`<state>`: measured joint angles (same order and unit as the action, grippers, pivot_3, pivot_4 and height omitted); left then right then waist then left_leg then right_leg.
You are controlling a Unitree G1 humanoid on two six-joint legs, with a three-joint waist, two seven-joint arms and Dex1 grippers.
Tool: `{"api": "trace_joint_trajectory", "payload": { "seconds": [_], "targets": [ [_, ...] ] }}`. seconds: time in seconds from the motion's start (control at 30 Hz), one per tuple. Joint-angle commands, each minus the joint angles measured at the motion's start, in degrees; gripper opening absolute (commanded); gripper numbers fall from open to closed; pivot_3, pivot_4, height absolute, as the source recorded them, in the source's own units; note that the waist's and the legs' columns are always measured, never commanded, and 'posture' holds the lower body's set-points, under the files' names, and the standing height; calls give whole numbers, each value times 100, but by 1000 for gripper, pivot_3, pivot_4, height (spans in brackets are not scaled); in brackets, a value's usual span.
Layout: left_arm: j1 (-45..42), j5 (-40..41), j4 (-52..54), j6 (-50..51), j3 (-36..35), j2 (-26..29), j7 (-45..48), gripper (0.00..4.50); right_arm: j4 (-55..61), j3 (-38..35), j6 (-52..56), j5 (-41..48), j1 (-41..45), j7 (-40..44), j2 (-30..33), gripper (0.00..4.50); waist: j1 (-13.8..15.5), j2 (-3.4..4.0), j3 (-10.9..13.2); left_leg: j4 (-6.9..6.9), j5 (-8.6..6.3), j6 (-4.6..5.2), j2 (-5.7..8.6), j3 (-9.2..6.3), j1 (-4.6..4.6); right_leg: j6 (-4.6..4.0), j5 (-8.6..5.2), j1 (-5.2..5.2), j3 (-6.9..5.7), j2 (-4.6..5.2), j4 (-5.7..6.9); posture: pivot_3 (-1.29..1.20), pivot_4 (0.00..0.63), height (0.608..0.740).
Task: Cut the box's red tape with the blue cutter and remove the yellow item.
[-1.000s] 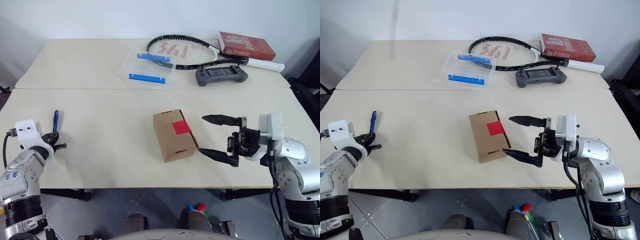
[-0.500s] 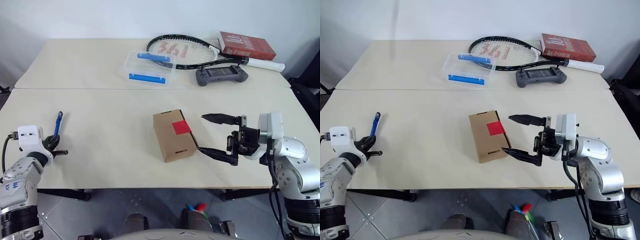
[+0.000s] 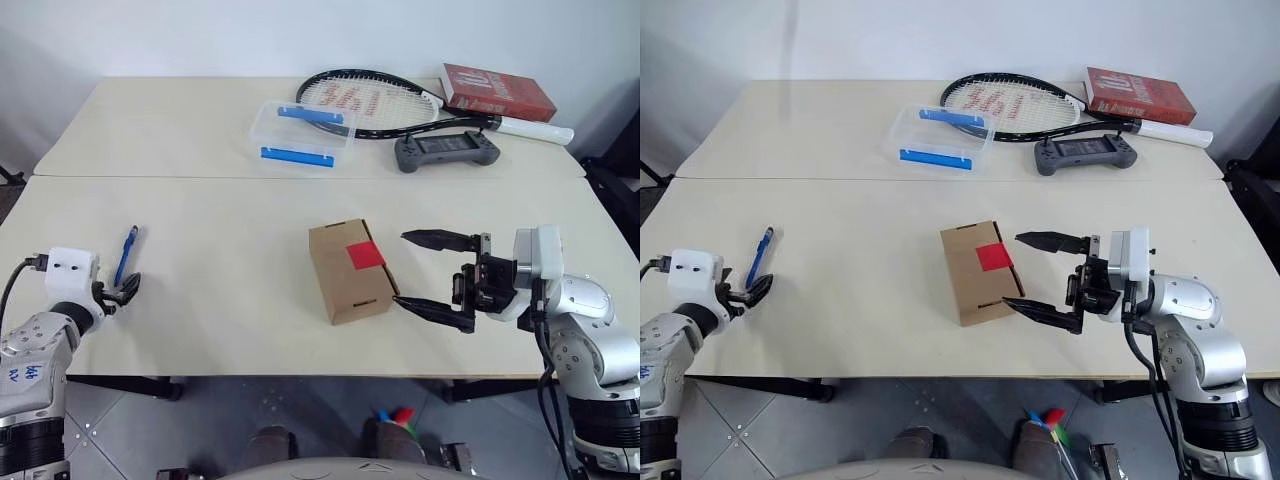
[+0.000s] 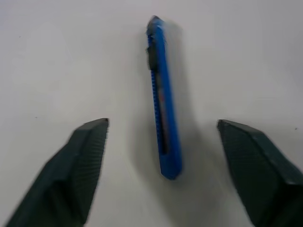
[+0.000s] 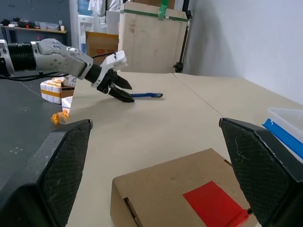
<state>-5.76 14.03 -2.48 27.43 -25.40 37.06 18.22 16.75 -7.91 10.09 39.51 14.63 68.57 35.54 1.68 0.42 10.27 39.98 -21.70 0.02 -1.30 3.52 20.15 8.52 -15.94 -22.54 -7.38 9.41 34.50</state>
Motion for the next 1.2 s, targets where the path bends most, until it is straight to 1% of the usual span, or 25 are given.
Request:
{"api": "trace_joint_trajectory", "payload": {
  "seconds": [0.03, 0.13, 0.2, 0.27, 0.37, 0.5, 0.57, 0.7, 0.83, 0.9, 1.13, 1.2],
  "targets": [
    [95, 89, 79, -126, 150, -187, 187, 4488, 122, -63, -17, 74, 30, 22, 46, 4500, 0, 0, 0, 0, 0, 0, 0, 0, 0, 0, 0, 0, 0, 0, 0, 0, 150, 740],
    [116, 67, 151, -220, 148, -265, 177, 4488, 135, -55, -6, 82, 23, 18, 40, 4500, -2, 0, 0, 0, 0, 0, 0, 0, 0, 0, 0, 0, -1, 0, 0, 0, 150, 740],
    [56, 101, 115, -166, 11, -380, -5, 4488, 141, -47, -5, 81, 20, 15, 34, 4500, -2, 0, 0, 0, 0, 0, 0, 0, 0, 0, 0, 0, -2, 0, 0, 0, 150, 740],
    [-102, 297, 58, 89, -207, -560, -219, 4488, 134, -38, -11, 76, 15, 23, 28, 4500, -2, 0, 0, 0, 0, 0, 0, 0, 0, 0, 0, 0, -2, 0, 0, 0, 150, 740],
    [-260, 451, 78, 487, -246, -588, -239, 4488, 143, -20, -2, 75, 21, 29, 29, 4500, -4, -2, 0, 3, 0, 0, -1, -2, 1, 0, 0, 0, -3, 0, 2, 0, 150, 740],
    [-660, 772, -88, 1308, -571, -534, -479, 4488, 149, 0, 1, 68, 31, 32, 32, 4500, -11, -2, 0, 3, 1, 0, -1, -2, 1, 0, 0, 0, -4, -1, 2, 0, 150, 740],
    [-778, 818, -165, 1596, -620, -451, -513, 4488, 150, 9, 1, 68, 34, 27, 31, 4500, -33, -2, 0, 2, 1, 0, -2, -1, 0, 0, 0, 0, -4, -1, 4, 0, 150, 740],
    [-879, 646, -509, 1740, -342, -153, -302, 4488, 149, 34, -22, 62, 44, 16, 15, 4500, -39, -1, 0, 0, 1, -1, -2, 0, -1, 0, 0, -2, -4, -2, 4, 0, 150, 740],
    [-785, 458, -618, 1671, -68, 0, -251, 4488, 186, 32, -43, 47, 13, -35, -9, 4500, -46, -1, 0, 0, 2, -3, -4, 3, -4, 0, 0, -2, -2, -3, 4, 0, 150, 740],
    [-755, 546, -576, 1729, -202, -101, -335, 4488, 201, 15, -44, 46, -13, -88, -22, 4500, -47, 0, -1, 0, 2, -4, -5, 4, -5, 0, 0, -2, -1, -3, 5, 0, 150, 740],
    [-320, 505, -286, 1807, -203, -155, -375, 4488, 266, 17, -88, 25, -105, -182, -42, 4500, -101, 0, -1, -5, 1, -5, -7, 6, -6, 0, 0, -3, 0, -3, 3, 0, 150, 740],
    [-237, 524, -244, 1849, -174, -195, -356, 4094, 273, 16, -104, 21, -130, -192, -45, 4500, -125, 0, -1, -6, 0, -5, -7, 7, -6, 0, 0, -3, 0, -3, 1, 0, 150, 740]
  ]
}}
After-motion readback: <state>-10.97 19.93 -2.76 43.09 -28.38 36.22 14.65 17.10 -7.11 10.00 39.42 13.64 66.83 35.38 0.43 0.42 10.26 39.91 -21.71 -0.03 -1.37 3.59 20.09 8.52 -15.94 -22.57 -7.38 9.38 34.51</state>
